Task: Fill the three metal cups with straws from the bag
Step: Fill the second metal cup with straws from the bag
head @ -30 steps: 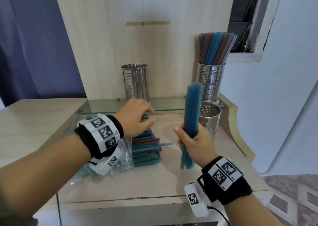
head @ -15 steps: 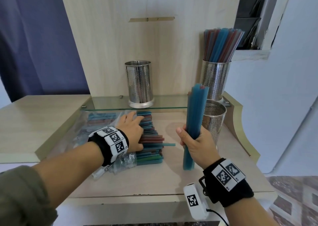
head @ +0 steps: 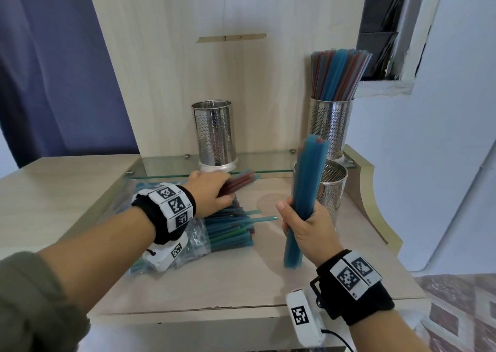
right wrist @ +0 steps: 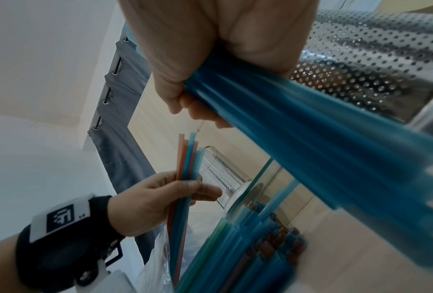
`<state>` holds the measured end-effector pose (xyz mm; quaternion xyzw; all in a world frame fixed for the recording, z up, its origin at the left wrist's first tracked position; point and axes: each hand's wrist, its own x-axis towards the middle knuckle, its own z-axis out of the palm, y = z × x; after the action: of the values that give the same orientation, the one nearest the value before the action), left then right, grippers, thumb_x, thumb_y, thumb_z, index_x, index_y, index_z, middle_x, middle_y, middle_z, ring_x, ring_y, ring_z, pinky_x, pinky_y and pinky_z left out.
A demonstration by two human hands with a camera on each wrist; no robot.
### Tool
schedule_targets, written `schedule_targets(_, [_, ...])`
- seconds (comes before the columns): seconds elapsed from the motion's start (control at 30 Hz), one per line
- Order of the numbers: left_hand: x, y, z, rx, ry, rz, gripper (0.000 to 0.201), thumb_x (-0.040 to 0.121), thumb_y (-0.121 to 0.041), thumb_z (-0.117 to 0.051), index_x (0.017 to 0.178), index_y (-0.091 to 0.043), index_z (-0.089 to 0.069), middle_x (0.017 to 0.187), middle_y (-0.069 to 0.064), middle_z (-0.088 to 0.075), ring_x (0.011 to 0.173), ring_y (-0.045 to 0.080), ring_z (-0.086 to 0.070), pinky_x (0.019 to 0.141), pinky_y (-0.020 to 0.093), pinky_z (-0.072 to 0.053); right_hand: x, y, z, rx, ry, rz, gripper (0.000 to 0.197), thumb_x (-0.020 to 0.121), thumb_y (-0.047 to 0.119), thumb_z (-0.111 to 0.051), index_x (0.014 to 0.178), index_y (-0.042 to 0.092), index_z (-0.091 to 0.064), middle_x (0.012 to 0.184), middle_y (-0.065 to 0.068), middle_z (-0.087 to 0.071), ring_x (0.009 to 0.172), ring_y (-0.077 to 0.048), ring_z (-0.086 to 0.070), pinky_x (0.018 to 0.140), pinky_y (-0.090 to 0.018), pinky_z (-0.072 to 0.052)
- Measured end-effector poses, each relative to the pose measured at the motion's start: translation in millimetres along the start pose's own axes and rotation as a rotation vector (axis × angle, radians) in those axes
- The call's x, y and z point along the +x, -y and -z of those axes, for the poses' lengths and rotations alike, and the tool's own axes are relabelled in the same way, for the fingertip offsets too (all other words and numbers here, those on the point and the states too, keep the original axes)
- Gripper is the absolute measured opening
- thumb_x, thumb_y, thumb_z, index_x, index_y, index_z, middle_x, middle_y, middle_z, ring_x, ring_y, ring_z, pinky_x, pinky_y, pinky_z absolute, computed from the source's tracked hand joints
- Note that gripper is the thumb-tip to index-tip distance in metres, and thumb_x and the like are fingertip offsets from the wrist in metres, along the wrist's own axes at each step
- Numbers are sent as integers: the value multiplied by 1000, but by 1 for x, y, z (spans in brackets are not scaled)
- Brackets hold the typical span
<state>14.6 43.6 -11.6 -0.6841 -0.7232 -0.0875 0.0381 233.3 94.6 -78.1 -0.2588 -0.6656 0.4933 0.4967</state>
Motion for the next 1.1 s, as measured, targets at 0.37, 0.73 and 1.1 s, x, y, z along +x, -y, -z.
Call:
schedule_targets(0.37, [49, -15, 24, -296, -196, 37, 22, 95, -35, -56, 103, -15, -52, 85, -1, -56, 77, 17, -54, 68, 27, -36, 1, -3, -1, -7, 10, 2, 34, 75, 45, -66, 82, 12, -60, 62, 1, -55, 54, -7, -54, 59, -20, -48])
schedule_targets(0.73, [39, -23, 99, -835, -709, -14, 17, 99, -33, -50, 87, -20, -48, 59, -7, -53, 49, 8, -53, 60, 28, -51, 1, -3, 0, -7, 21, 13, 26, 78, 42, -67, 79, 18, -59, 57, 10, -56, 55, -6, -54, 60, -22, -47])
schedule_targets(1.1, [4, -99, 40, -1041, -466, -130, 27, 100, -29, -44, 87, -9, -57, 72, -6, -58, 68, 1, -61, 69, 18, -52, -9, 9, -6, -29, 60, 30, 35, 70, 48, -67, 100, 32, -59, 76, -7, -66, 66, -14, -62, 64, -26, -55])
